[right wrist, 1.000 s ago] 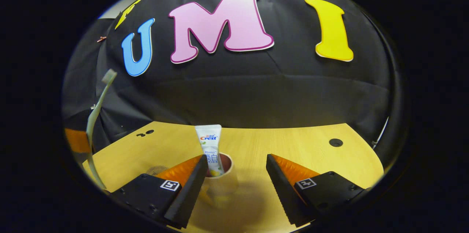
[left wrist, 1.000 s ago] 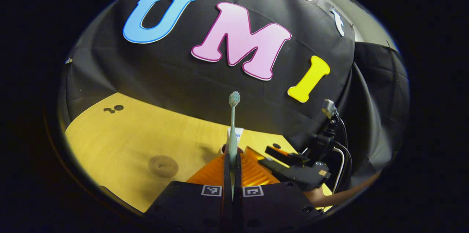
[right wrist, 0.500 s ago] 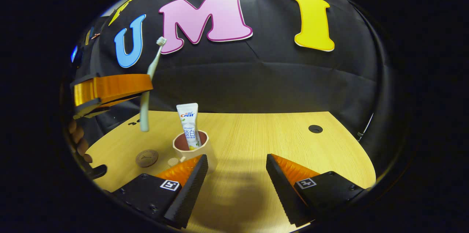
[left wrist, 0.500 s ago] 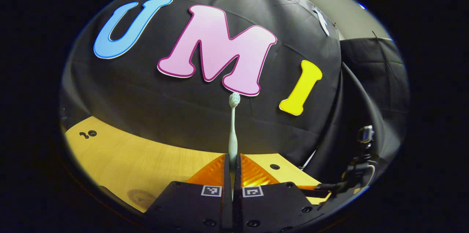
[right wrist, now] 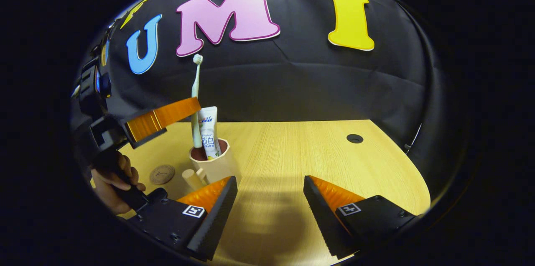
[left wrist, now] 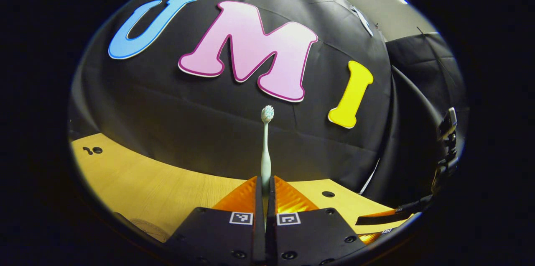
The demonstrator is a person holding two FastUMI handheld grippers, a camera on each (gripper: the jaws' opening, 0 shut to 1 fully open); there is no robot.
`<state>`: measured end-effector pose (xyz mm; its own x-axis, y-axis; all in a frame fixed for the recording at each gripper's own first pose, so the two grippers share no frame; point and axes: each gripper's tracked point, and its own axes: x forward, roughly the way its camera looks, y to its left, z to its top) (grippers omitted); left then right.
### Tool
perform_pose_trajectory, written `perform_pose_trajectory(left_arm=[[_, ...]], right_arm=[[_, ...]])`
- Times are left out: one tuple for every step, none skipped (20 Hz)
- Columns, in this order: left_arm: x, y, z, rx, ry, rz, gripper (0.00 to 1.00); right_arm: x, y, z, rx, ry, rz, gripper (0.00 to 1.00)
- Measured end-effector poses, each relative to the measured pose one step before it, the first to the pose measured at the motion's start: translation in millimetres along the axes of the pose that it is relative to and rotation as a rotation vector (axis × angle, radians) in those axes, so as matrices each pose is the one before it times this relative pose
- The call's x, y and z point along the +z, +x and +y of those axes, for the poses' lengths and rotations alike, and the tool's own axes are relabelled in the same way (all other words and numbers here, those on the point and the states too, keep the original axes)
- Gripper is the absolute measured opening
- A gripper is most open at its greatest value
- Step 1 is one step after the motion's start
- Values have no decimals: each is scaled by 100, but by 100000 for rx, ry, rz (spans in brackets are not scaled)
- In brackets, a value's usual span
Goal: Put the toothbrush and toothpaste on the desktop into the cup, then pick up the cup and place it on the coaster on the desktop.
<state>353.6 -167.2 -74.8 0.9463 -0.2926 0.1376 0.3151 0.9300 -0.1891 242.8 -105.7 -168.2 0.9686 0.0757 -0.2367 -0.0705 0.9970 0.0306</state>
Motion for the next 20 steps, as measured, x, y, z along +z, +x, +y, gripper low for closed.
perform_pose_trajectory(left_arm=[[-677,-88,29,300,421,-343,6],[-417,-146,-89,-208,297,-323,7],[-475,-217,-53,-82,416,-168,8],[-368,-249,-27,210,892,-133,9],[-479,-197,-88,13,1142,66,11],[-571,-199,-21,52,980,494,12],[-361,-383,-145,-394,-144,370,13],[-493,-311,-113,-823,-943,746,15],[-371,-284,-163,-803,-609,1100,27],[-311,-277,87,340,110,816,32],[-135,-375,70,270,220,609,39],[-77,-201,110,115,-150,450,51],[82,-569,88,-75,-300,587,50],[113,-462,169,615,-490,231,65],[217,-542,316,932,-521,161,69],[172,-652,189,455,-508,15,69],[422,-971,399,1503,-285,-169,92],[307,-644,605,1788,-276,-125,95],[362,-1009,523,1927,-224,383,96],[252,-1093,543,2345,74,235,98]], right_arm=[[-258,95,-11,-160,-119,116,98],[-257,119,-14,4,52,328,98],[-112,-13,-3,103,132,12,98],[26,64,6,35,-11,-409,98],[-6,57,43,-95,-245,-354,98],[21,41,73,119,-415,-415,98],[7,27,73,250,-481,-356,98],[-40,118,107,155,-619,-157,98],[-77,132,186,184,-427,73,98],[-97,51,136,191,-263,454,98],[-199,42,194,309,-1,390,98],[-123,65,152,319,196,285,98],[56,-1,191,301,221,98,98],[13,74,163,267,227,-23,98],[46,-74,145,307,366,35,98],[104,78,309,482,317,247,98],[71,56,134,790,470,207,98],[180,-22,516,1542,149,593,98],[355,102,416,1203,-193,282,98],[586,42,348,893,-277,-158,98]])
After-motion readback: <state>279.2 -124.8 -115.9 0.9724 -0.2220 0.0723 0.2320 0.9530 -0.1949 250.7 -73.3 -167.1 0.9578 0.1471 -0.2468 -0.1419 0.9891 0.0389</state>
